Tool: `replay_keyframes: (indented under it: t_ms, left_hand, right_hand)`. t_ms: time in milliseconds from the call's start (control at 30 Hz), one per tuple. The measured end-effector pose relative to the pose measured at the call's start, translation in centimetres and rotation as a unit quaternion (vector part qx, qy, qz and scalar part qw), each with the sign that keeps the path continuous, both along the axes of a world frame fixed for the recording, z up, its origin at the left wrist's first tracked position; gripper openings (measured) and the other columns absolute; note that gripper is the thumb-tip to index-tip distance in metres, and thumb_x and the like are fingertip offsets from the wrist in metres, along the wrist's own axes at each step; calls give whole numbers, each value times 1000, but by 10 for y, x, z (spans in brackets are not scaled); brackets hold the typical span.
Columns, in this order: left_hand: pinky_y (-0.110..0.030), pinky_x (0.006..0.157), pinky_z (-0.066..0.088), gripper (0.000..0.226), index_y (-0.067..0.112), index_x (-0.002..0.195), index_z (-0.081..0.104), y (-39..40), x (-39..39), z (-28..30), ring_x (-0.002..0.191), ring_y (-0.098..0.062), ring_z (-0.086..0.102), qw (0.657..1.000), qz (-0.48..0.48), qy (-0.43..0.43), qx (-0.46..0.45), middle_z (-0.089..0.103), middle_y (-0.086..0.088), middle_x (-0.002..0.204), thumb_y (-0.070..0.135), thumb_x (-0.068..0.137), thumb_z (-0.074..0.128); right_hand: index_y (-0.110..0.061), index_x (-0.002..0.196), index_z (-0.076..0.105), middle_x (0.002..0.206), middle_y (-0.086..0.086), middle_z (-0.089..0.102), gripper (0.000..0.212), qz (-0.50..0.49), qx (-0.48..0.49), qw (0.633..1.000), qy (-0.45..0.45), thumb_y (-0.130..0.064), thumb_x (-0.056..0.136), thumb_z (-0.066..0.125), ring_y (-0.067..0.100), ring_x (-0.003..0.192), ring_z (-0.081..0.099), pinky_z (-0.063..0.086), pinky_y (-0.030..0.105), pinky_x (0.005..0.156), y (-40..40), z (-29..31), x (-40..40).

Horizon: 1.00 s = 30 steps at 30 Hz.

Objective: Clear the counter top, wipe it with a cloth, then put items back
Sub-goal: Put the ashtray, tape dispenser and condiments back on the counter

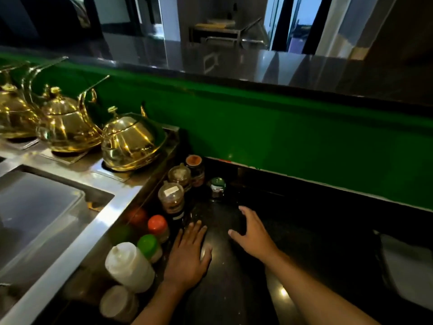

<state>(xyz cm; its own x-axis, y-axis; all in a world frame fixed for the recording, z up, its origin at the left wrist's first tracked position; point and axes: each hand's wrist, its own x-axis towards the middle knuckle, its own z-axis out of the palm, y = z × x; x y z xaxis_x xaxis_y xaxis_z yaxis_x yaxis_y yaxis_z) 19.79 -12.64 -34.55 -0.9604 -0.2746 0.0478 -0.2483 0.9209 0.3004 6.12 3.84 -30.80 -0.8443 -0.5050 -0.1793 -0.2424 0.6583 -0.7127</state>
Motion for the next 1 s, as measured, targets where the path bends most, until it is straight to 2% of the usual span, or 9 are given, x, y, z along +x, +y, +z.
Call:
replay_keyframes:
  t_ms: [100, 167, 267, 367, 467, 567, 767, 900, 1000]
  left_hand:
    - [-35, 117, 10, 60, 23, 146, 42, 0, -4, -2, 144, -15, 30, 1000, -7, 8, -19, 37, 1, 155, 52, 93, 40]
    - [-37, 118, 12, 60, 23, 147, 40, 1, -4, -2, 146, -14, 25, 1000, -10, 17, -2, 33, 1, 156, 52, 94, 38]
    - [-38, 122, 8, 62, 25, 152, 29, 0, -2, -2, 149, -10, 8, 1000, 1, 11, 21, 19, 5, 161, 53, 97, 30]
    - [-37, 123, 3, 63, 26, 154, 23, 0, -2, 0, 149, -8, 0, 999, 7, 5, 34, 11, 6, 163, 54, 98, 27]
    - [-36, 122, 0, 63, 27, 154, 21, -2, -3, -4, 149, -8, -3, 999, 9, -2, 37, 8, 7, 162, 55, 98, 26]
    - [-35, 122, -1, 62, 26, 153, 25, -2, -2, -6, 149, -8, 1, 1000, 7, 1, 31, 14, 5, 162, 54, 98, 28]
    - [-31, 120, -4, 62, 28, 153, 25, -2, -1, 2, 149, -11, 7, 999, 2, -2, 33, 17, 4, 162, 54, 97, 34]
    - [-38, 122, 3, 57, 27, 150, 31, 7, -2, 8, 149, -13, 10, 998, 24, -10, 64, 21, 2, 161, 50, 98, 38]
    - [-41, 122, 9, 49, 29, 143, 41, 27, -10, 19, 145, -13, 24, 994, 21, -24, 107, 35, 3, 154, 43, 97, 47]
  right_hand:
    - [-18, 149, 25, 152, 6, 32, 91, -14, -16, 1000, 20, -38, 78, 77, 22, 140, 33, 30, 33, 114, -39, -5, -29]
    - [-16, 150, 24, 152, 10, 33, 100, -38, -27, 998, 35, -41, 71, 81, 26, 140, 32, 29, 34, 114, -65, -7, -50]
    - [-16, 150, 25, 153, 7, 34, 108, -45, -20, 997, 60, -48, 65, 84, 27, 140, 31, 30, 38, 114, -99, -20, -72]
    - [-19, 143, 37, 142, 6, 48, 99, -79, -43, 992, 93, -49, 61, 85, 28, 130, 45, 40, 44, 106, -115, -34, -83]
    - [-20, 133, 46, 129, 4, 58, 89, -94, -71, 987, 106, -49, 59, 85, 25, 119, 54, 48, 42, 97, -116, -40, -82]
    - [-22, 132, 47, 127, 3, 59, 85, -75, -71, 988, 116, -49, 60, 84, 22, 118, 53, 49, 39, 96, -95, -36, -68]
    - [-30, 137, 43, 135, -7, 51, 88, -55, -56, 988, 133, -41, 62, 86, 13, 122, 44, 39, 26, 97, -2, -22, -11]
    - [-33, 134, 45, 133, -10, 51, 85, -114, -75, 982, 128, -36, 61, 88, 11, 124, 42, 37, 23, 96, 62, -14, 18]
    - [-37, 131, 47, 128, -5, 53, 83, -191, -124, 968, 109, -34, 59, 89, 14, 120, 47, 39, 23, 91, 102, -10, 34]
